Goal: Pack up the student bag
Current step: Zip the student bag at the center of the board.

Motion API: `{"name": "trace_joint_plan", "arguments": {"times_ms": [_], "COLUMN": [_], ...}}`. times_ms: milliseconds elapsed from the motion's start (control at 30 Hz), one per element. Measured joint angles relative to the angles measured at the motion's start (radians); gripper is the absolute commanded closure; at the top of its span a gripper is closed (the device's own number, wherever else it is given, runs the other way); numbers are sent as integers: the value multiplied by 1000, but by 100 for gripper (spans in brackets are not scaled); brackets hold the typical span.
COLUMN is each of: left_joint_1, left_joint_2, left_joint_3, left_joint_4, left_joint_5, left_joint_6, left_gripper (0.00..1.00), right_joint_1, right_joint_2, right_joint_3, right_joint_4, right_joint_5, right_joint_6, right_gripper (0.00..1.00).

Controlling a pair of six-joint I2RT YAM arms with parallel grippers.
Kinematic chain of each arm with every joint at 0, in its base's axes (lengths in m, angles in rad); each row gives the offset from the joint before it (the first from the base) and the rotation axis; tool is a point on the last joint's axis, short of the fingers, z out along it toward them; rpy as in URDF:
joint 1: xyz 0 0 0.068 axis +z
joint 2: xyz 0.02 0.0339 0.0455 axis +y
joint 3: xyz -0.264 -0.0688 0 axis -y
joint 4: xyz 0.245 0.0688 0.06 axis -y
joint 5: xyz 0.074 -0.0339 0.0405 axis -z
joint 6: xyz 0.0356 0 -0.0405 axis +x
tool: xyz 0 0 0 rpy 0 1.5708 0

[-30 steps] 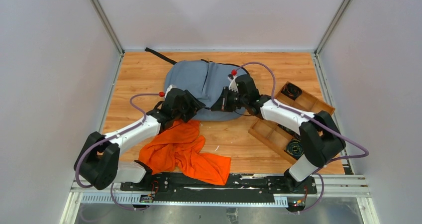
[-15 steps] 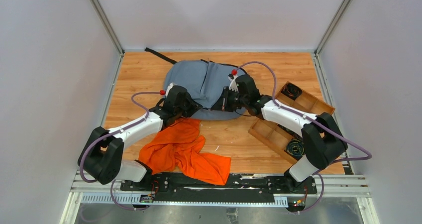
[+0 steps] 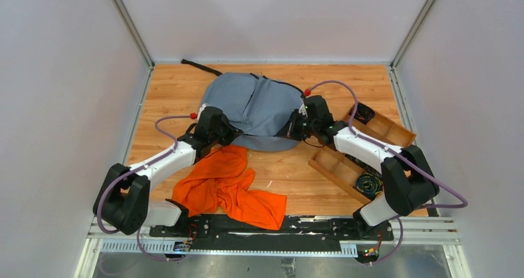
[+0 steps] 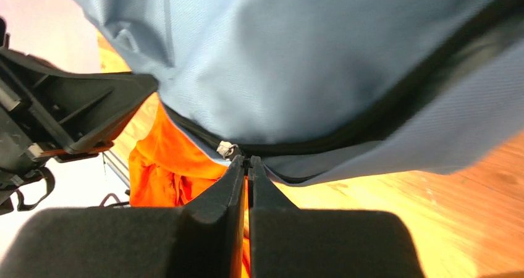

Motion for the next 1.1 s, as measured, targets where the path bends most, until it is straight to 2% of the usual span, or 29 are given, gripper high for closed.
{"name": "trace_joint_plan", "arguments": {"times_ms": [133, 300, 433, 700, 867, 900, 967, 1000, 1033, 1100], "left_joint_1": [63, 203, 251, 275, 278, 278, 278, 279, 280, 288], "left_joint_2": [-42, -113, -118, 108, 290, 315, 357, 371, 378, 375], "left_joint_3": [-23, -49, -21, 200, 348, 376, 446, 482, 511, 556], "left_joint_4": [-6, -41, -60, -114, -114, -120, -156, -180, -202, -230], "left_joint_5": [16, 31, 74, 134, 215, 221, 220, 215, 208, 196], "left_joint_6": [19, 57, 106, 211, 253, 264, 297, 318, 341, 377], "left_gripper": [100, 100, 100, 100, 100, 89, 55, 42, 33, 21], "right_joint_1": [-55, -149, -190, -203, -171, -150, -81, -43, -13, 38], "right_joint_2": [-25, -80, -93, -103, -196, -214, -239, -240, -238, -227], "right_joint_3": [-23, -49, -48, -25, -59, -67, -76, -76, -76, -76], "right_joint_4": [-23, -56, -57, -66, -89, -93, -105, -107, -107, -110], "right_joint_5": [1, 0, -14, -34, -18, -11, 5, 10, 14, 16], "right_joint_6": [1, -3, -21, -66, -75, -75, -73, -72, -71, -66], "right_gripper": [100, 100, 100, 100, 100, 100, 100, 100, 100, 100]}}
